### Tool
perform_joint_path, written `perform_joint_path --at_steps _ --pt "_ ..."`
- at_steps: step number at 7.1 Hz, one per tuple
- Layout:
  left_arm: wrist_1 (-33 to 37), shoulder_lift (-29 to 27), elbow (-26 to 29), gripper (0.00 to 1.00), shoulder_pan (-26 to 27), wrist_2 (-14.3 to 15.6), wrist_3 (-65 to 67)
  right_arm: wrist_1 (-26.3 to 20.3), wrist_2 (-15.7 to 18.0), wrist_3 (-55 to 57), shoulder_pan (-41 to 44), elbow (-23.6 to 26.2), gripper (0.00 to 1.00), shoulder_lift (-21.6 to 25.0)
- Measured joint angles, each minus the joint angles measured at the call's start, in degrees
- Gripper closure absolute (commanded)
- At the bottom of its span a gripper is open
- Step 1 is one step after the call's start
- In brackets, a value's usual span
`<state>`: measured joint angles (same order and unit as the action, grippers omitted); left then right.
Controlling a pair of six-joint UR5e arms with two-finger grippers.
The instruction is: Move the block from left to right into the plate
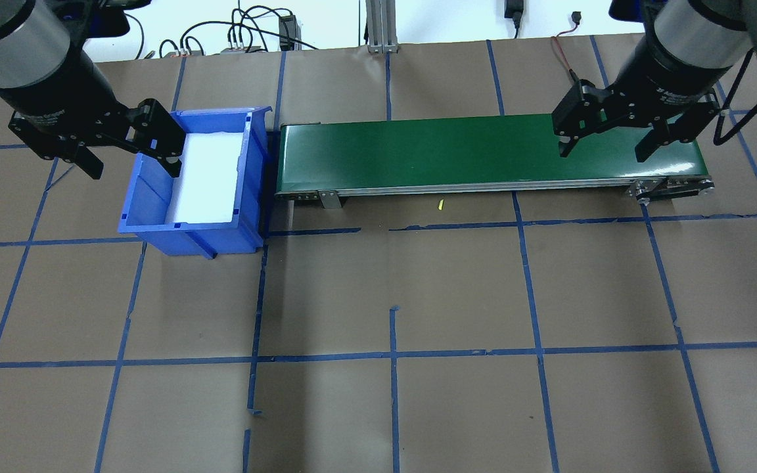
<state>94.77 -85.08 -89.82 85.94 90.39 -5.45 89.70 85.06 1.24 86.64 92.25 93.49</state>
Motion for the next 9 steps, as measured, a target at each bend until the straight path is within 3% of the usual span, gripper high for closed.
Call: perform_joint_path --at_steps 9 --pt "0.37 0.0 0.02 0.0 0.0 0.15 0.2 -2.43 3.44 3.63 3.44 0.56 0.0 -0.65"
